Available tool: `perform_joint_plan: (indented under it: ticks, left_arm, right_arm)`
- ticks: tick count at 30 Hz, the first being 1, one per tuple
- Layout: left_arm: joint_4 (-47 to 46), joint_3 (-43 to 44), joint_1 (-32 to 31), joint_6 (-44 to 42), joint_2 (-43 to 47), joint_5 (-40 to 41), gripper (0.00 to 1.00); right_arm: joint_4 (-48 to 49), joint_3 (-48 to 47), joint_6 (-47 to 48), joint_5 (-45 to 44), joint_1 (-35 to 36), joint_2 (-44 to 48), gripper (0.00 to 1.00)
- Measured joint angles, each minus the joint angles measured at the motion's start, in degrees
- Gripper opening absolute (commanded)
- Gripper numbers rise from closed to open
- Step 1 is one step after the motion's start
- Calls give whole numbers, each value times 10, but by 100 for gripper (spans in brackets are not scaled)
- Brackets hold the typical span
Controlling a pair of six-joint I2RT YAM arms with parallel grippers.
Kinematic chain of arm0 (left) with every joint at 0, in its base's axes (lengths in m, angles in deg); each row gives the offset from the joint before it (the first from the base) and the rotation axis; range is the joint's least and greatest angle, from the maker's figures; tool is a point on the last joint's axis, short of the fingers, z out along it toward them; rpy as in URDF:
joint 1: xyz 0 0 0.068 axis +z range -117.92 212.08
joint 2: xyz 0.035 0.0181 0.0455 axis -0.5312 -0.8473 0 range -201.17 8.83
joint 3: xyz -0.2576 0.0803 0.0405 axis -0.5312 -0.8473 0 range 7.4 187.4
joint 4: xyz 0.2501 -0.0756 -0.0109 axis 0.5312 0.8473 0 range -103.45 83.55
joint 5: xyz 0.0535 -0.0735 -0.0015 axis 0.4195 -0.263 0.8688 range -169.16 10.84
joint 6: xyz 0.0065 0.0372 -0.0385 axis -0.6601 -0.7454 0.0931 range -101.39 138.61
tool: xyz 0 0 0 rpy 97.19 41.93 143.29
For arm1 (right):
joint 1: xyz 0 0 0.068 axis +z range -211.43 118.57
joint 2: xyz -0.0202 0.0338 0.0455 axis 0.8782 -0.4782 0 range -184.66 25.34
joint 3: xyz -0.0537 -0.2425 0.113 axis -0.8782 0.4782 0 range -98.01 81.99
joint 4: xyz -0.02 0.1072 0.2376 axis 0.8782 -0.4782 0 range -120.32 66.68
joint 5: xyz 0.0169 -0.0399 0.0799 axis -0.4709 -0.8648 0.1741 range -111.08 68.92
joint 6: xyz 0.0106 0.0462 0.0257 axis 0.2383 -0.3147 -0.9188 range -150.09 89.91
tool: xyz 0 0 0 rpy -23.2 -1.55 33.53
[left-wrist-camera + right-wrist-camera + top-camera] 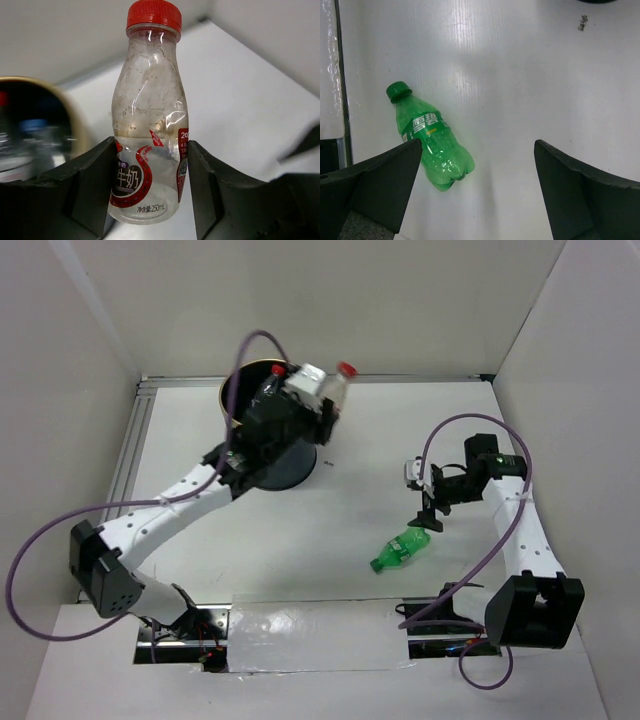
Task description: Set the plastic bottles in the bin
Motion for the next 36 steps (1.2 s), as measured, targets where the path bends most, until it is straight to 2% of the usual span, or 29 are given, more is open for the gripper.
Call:
perform_joint_plan:
  ticks: [3, 7, 9, 12, 13, 14, 15, 22, 27, 29, 30, 31, 32, 35, 36]
  left_arm:
    - [-16, 0, 66, 14, 44, 52, 0]
    - [-21, -11, 151, 45, 60, 108, 0]
    - [-12, -22, 184, 61, 52, 122, 6]
    - [15, -23, 216, 82, 19, 129, 50]
    - [23, -23, 220, 84, 9, 129, 76]
    - [33, -23, 222, 85, -1, 129, 91]
    - [44, -23, 222, 87, -8, 128, 100]
    - [50, -29, 211, 96, 29, 128, 100]
    - [48, -74, 170, 95, 136, 128, 100]
    - [47, -110, 150, 97, 194, 127, 100]
    - [45, -133, 143, 99, 224, 125, 100]
    - [48, -157, 137, 108, 254, 125, 100]
    - [52, -180, 134, 114, 284, 124, 100]
    - [72, -260, 130, 145, 372, 125, 100]
    - [82, -286, 129, 158, 404, 126, 100]
  right_arm:
    - [23, 1, -21, -7, 31, -2, 100]
    - [53, 10, -30, -38, 93, -12, 100]
    - [57, 15, -20, -53, 116, -21, 100]
    - [59, 22, 7, -75, 146, -27, 100]
    - [59, 23, 17, -84, 155, -27, 100]
    - [57, 23, 28, -94, 163, -27, 100]
    - [56, 24, 39, -103, 171, -27, 100]
    - [59, 108, 97, -193, 207, -27, 100]
    - [94, 172, 101, -254, 232, -26, 99]
    - [127, 195, 89, -276, 240, -28, 88]
    - [144, 203, 80, -285, 243, -30, 79]
    - [161, 210, 72, -294, 246, -33, 53]
    - [177, 212, 64, -301, 249, -38, 42]
    - [201, 206, 33, -305, 250, -40, 23]
    - [202, 198, 24, -301, 250, -40, 23]
